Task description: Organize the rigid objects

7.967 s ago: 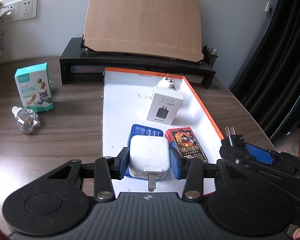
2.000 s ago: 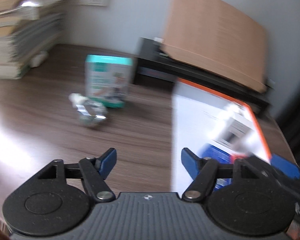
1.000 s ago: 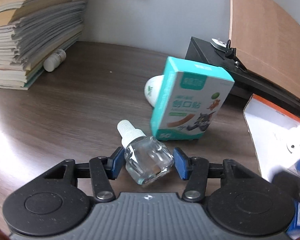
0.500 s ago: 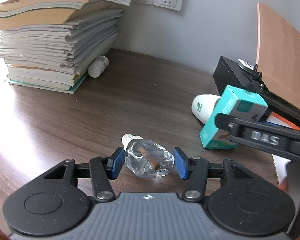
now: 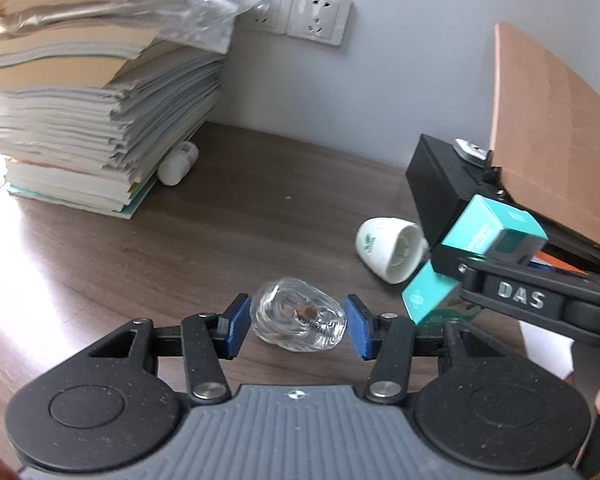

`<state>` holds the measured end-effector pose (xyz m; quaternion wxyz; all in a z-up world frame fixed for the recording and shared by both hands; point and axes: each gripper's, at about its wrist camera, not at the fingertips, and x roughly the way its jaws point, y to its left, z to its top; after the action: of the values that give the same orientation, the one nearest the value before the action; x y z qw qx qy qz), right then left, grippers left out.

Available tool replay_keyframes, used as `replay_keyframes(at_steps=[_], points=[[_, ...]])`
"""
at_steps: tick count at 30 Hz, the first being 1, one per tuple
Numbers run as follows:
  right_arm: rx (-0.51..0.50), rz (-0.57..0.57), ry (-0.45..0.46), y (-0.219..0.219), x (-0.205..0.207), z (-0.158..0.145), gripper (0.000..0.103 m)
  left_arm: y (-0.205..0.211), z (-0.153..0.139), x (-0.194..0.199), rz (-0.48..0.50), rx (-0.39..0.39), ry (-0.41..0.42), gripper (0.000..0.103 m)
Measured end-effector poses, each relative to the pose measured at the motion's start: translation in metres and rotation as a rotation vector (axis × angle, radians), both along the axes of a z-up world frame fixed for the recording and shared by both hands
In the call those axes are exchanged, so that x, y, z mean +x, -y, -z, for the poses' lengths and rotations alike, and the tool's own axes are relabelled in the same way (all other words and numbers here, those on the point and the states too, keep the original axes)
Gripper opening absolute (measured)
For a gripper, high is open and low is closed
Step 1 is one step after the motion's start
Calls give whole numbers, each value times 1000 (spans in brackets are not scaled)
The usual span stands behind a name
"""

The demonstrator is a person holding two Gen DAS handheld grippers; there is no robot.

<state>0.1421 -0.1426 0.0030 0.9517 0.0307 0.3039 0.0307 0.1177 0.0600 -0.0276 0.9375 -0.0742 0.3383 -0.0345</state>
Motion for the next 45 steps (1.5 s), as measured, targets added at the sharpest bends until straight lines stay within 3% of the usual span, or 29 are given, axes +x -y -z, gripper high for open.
replay_keyframes(at_steps=[13, 27, 37, 45], points=[[16, 75, 87, 48, -71, -40, 84, 51, -27, -32, 103, -17, 82, 51], [-27, 255, 204, 126, -156, -85, 84, 147, -57, -63, 312, -63, 182, 51], [-27, 393, 205, 177, -193, -92, 84, 193, -60, -65, 401, -59, 176, 51], [-32, 388, 165, 194, -202, -91, 84, 211, -56, -59, 408, -66, 151, 51]])
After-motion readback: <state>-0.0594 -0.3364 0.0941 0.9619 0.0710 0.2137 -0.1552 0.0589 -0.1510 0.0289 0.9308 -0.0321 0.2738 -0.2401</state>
